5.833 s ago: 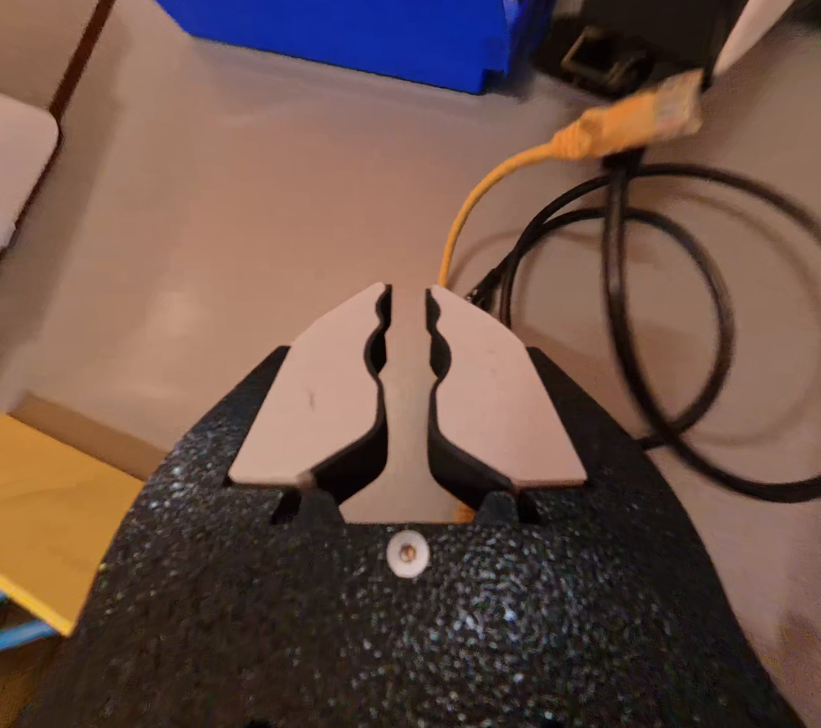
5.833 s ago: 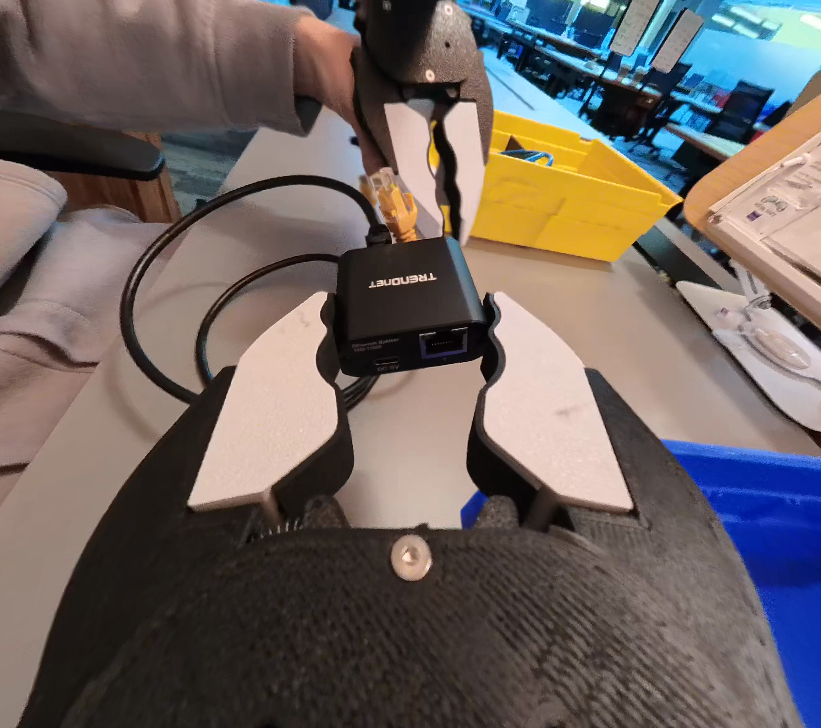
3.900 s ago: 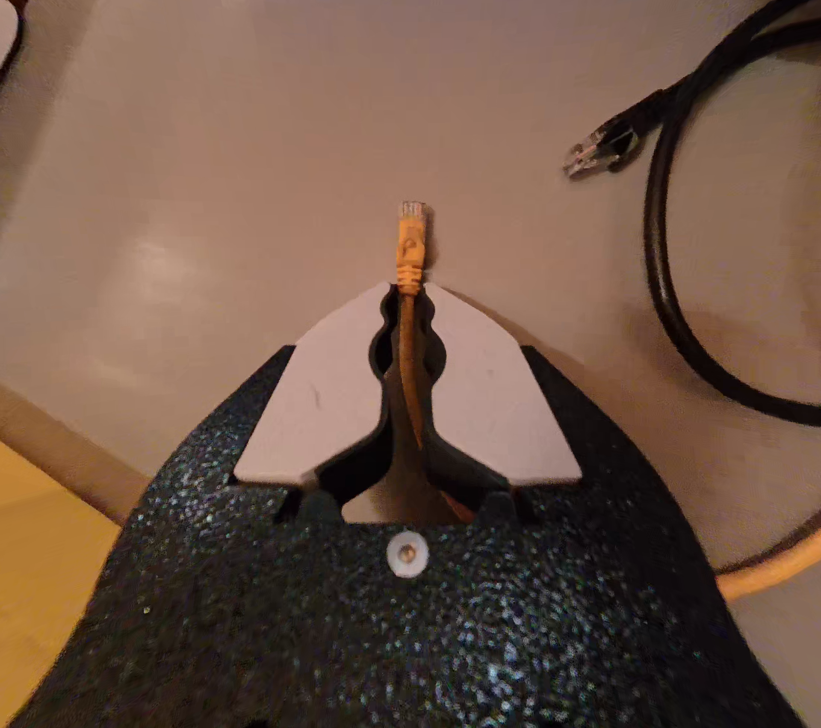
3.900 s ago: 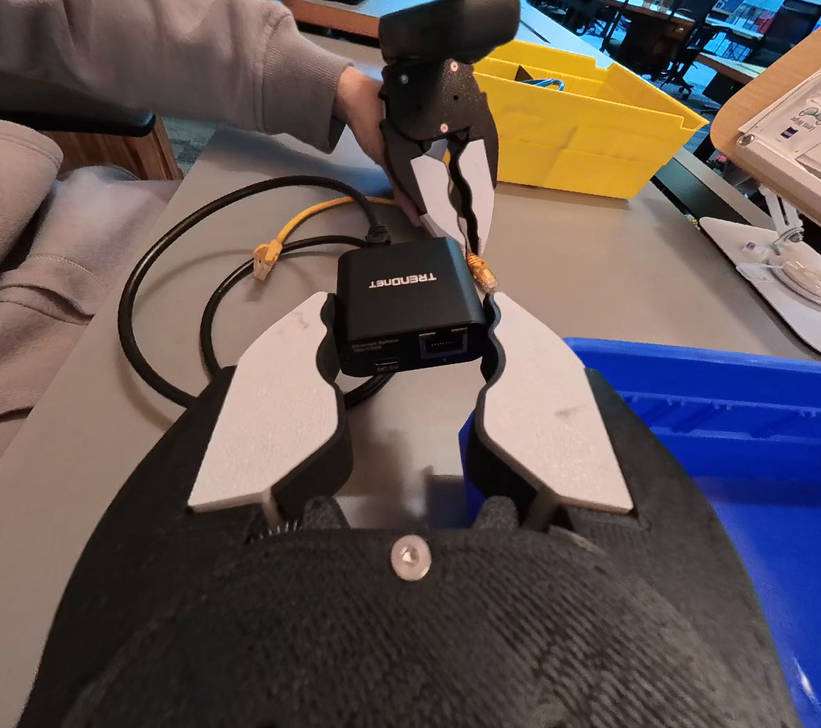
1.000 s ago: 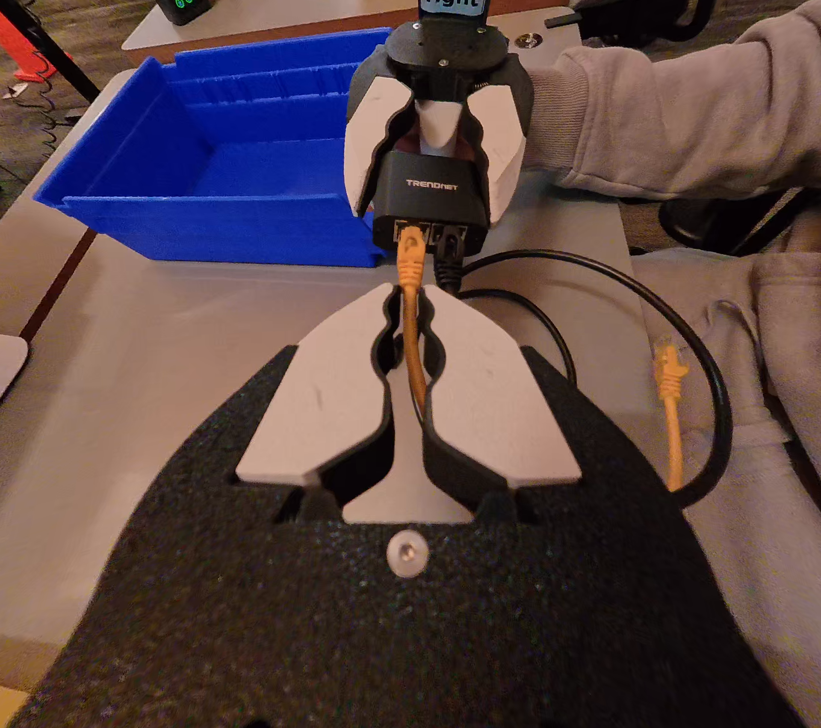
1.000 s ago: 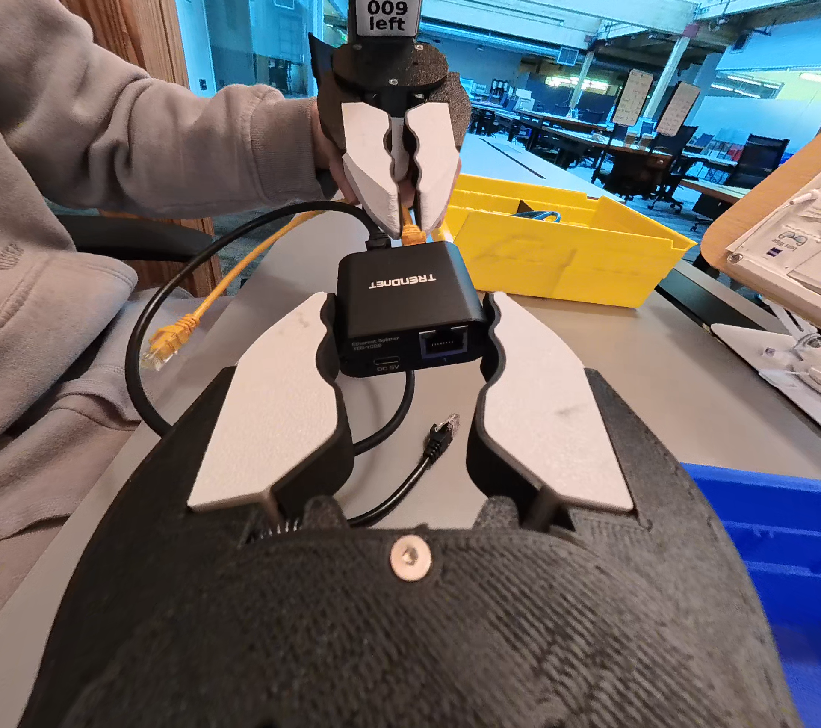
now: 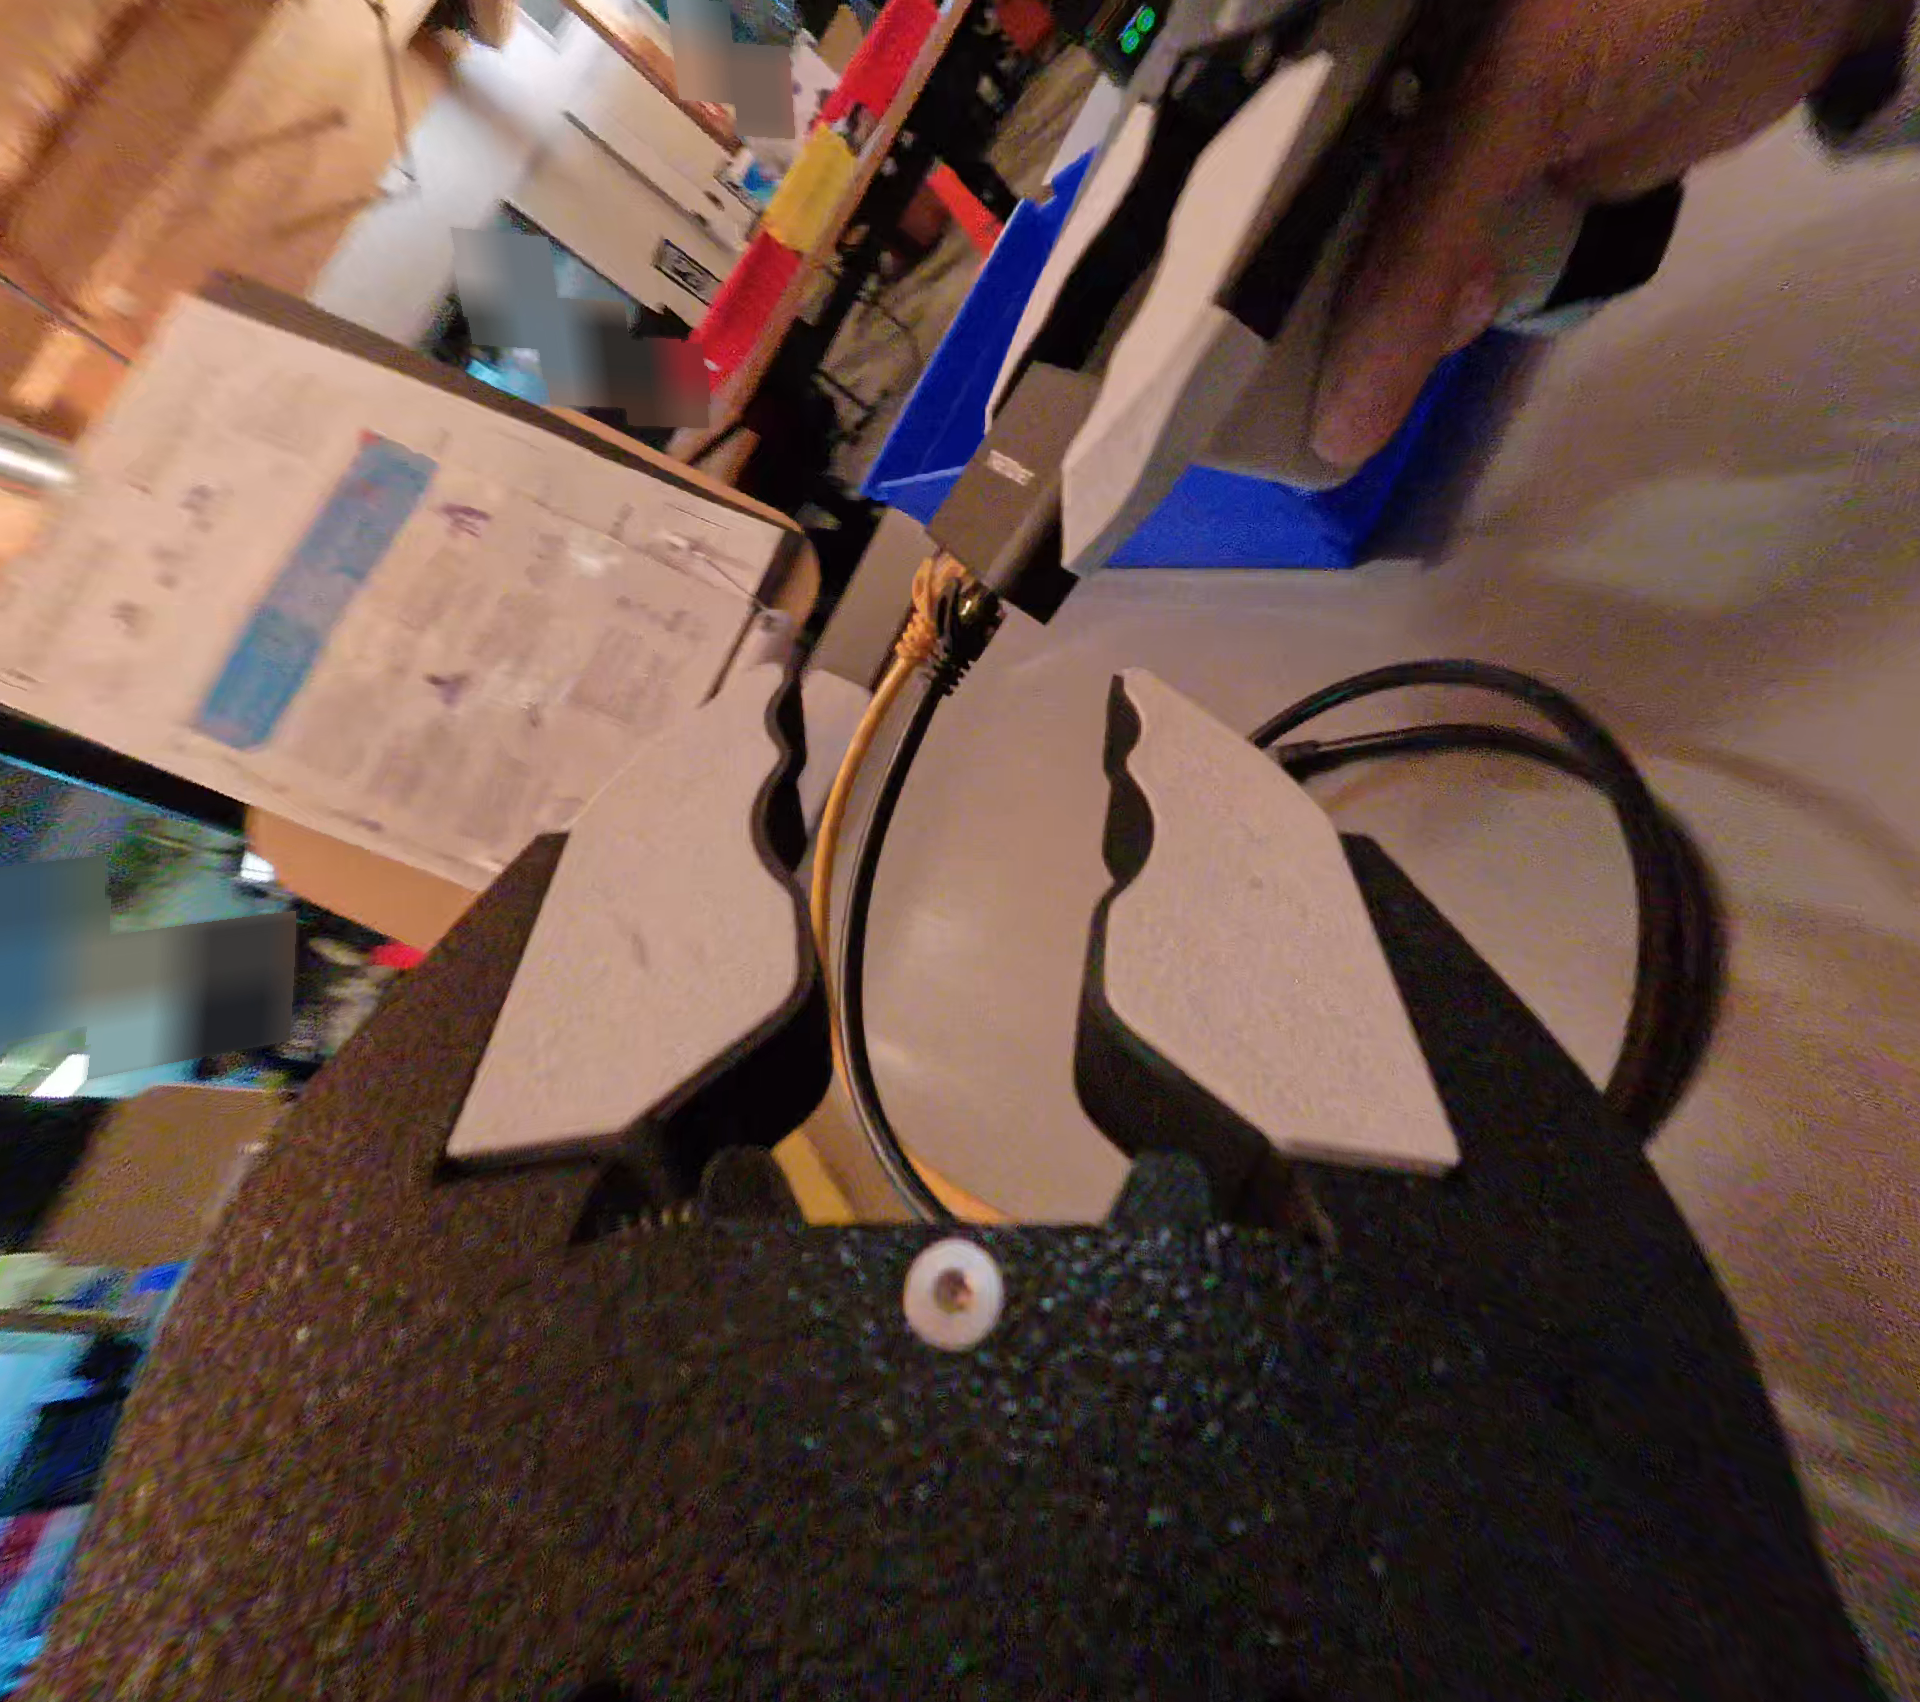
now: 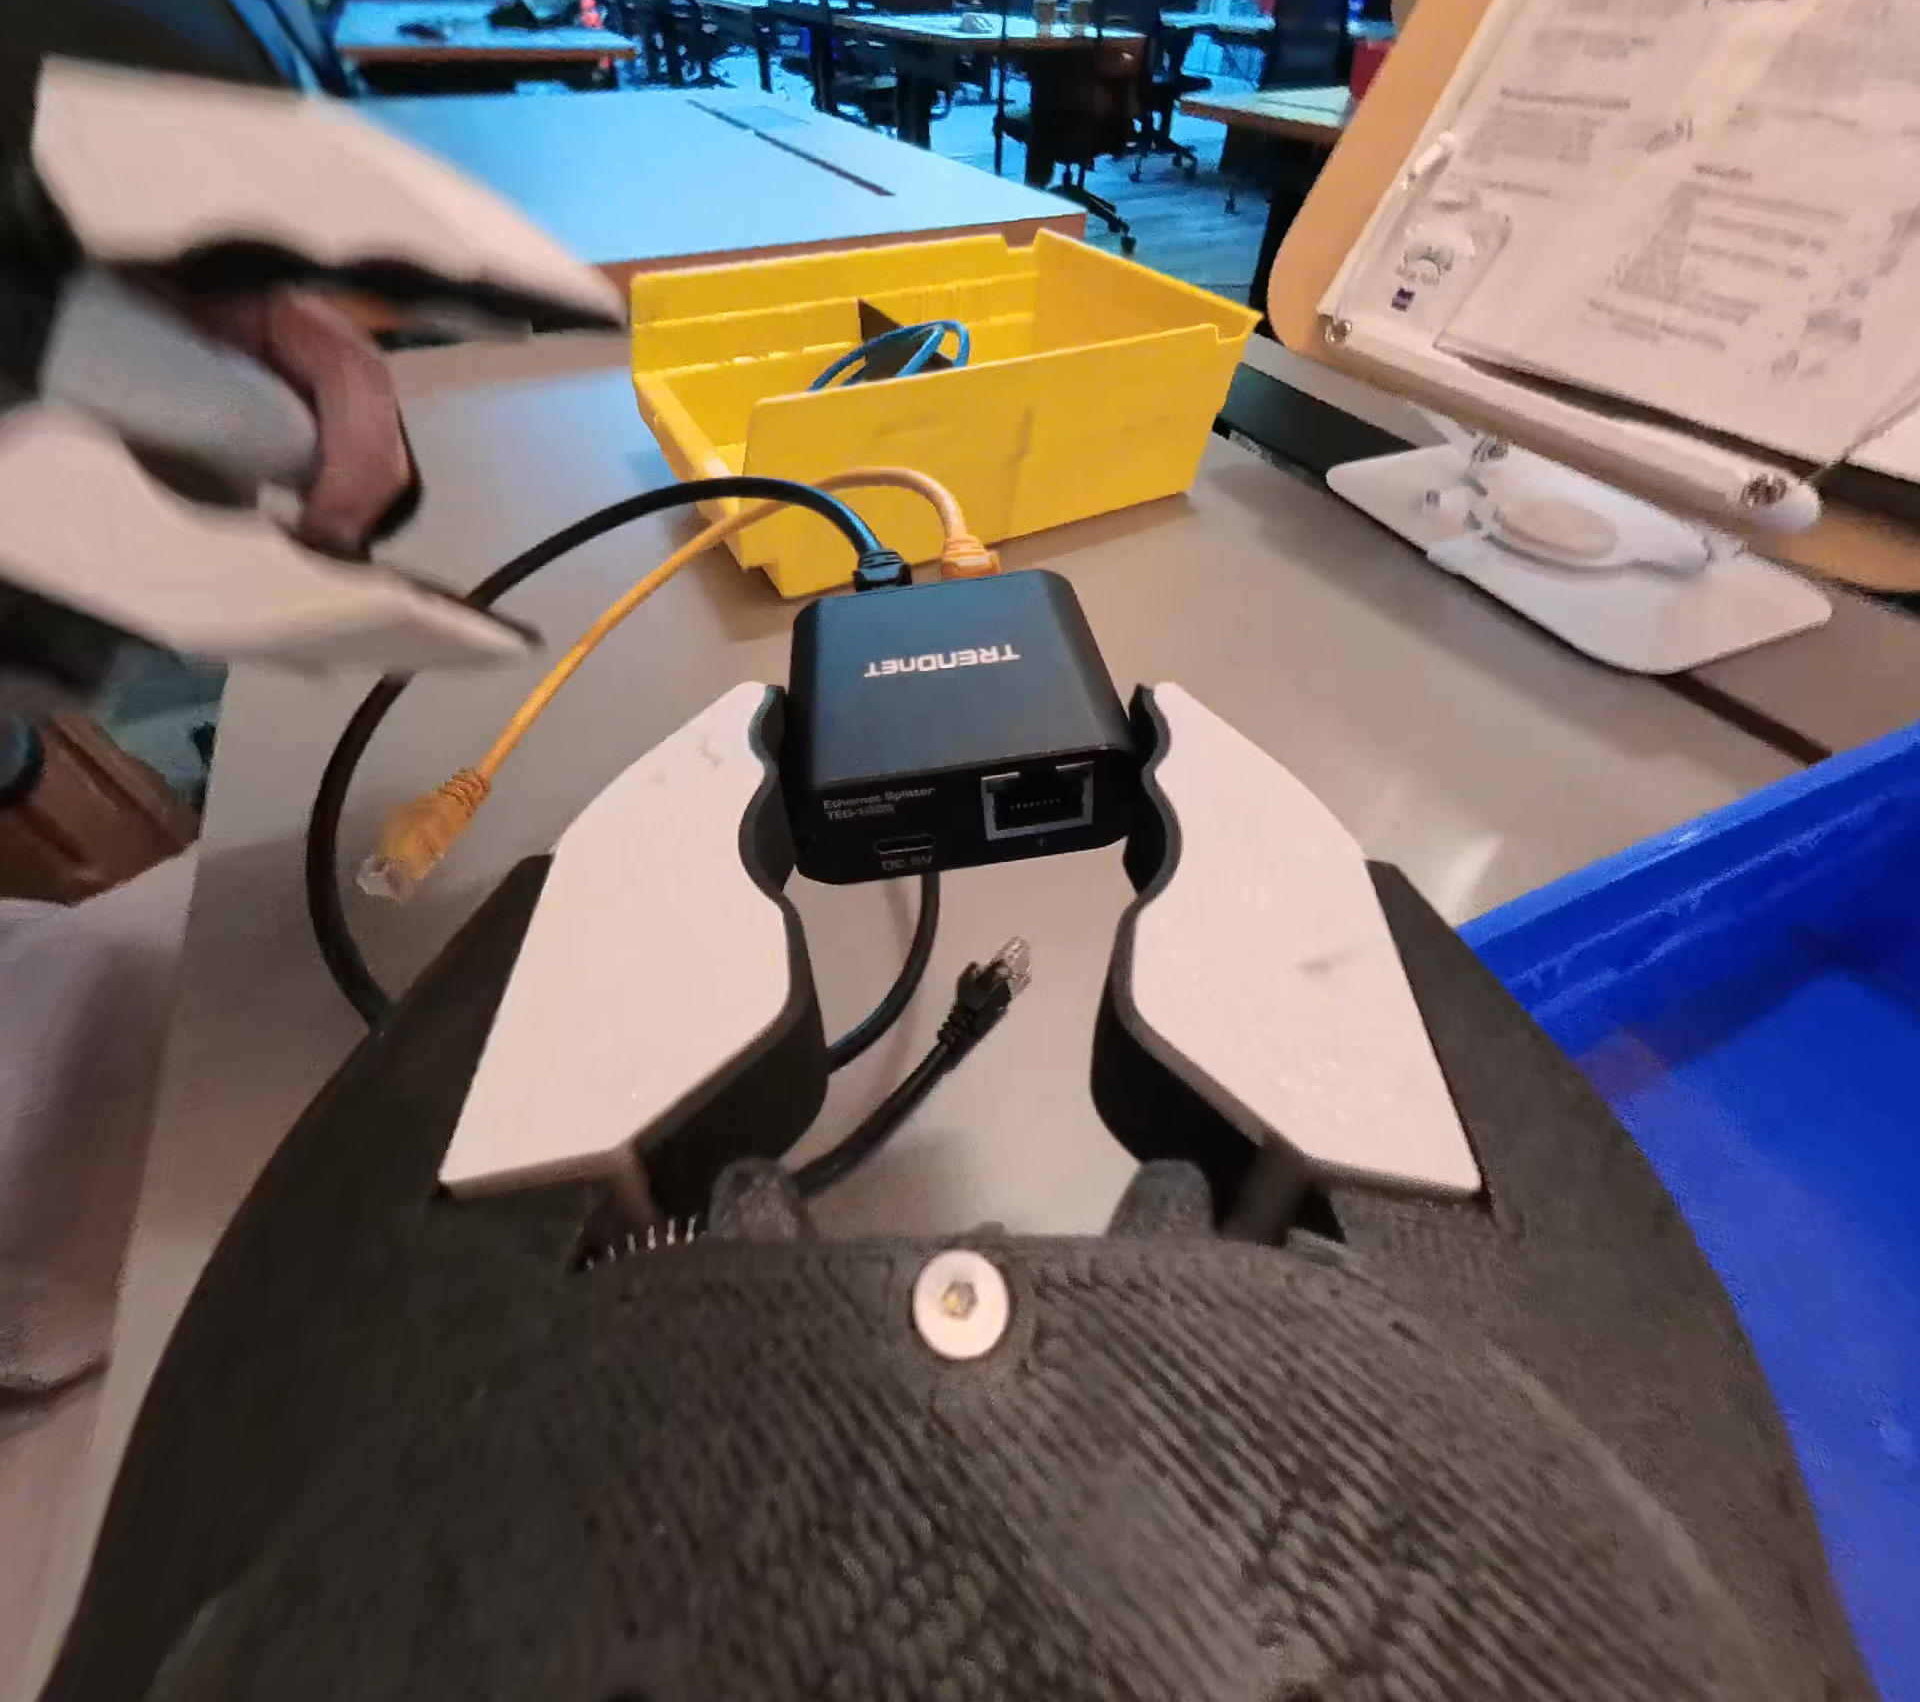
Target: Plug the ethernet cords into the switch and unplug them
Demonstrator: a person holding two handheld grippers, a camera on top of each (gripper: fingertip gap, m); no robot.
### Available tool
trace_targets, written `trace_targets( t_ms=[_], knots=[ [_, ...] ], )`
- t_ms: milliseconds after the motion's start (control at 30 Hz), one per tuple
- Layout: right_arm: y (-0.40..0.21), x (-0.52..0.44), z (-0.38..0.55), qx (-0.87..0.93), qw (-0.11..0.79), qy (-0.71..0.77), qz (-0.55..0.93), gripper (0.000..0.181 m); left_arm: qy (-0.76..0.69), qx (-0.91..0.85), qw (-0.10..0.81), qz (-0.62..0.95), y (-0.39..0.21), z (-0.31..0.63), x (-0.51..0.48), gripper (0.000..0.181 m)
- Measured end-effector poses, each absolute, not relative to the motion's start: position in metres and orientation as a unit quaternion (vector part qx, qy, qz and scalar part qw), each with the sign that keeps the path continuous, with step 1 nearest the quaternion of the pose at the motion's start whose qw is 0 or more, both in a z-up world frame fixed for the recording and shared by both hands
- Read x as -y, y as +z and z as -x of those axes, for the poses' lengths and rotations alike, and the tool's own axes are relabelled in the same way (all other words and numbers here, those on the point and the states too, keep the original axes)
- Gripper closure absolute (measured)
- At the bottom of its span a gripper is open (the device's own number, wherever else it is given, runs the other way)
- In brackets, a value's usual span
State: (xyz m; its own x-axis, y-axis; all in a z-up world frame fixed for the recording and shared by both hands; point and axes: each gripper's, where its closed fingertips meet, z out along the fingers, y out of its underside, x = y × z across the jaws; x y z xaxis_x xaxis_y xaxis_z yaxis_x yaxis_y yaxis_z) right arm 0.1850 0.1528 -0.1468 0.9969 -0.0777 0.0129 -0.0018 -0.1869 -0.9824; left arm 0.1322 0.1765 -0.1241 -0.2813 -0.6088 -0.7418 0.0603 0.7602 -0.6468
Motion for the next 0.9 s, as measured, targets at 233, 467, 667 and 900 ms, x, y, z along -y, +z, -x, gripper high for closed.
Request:
trace_targets(
  t_ms=[233,467,667,900],
  knots=[
    [-0.137,-0.157,-0.165,-0.053,0.623,0.012,0.781,0.118,-0.174,-0.684,0.7,0.109,-0.134,-0.158,-0.168,0.136],
    [-0.129,-0.153,-0.146,0.019,0.635,0.047,0.771,0.12,-0.213,-0.691,0.69,0.023,-0.13,-0.161,-0.15,0.158],
    [-0.106,-0.113,-0.131,0.057,0.693,0.266,0.668,0.104,-0.228,-0.67,0.688,-0.162,-0.118,-0.13,-0.12,0.158],
    [-0.112,-0.097,-0.1,0.186,0.69,0.268,0.646,0.119,-0.239,-0.663,0.665,-0.247,-0.118,-0.117,-0.098,0.158]
  ],
)
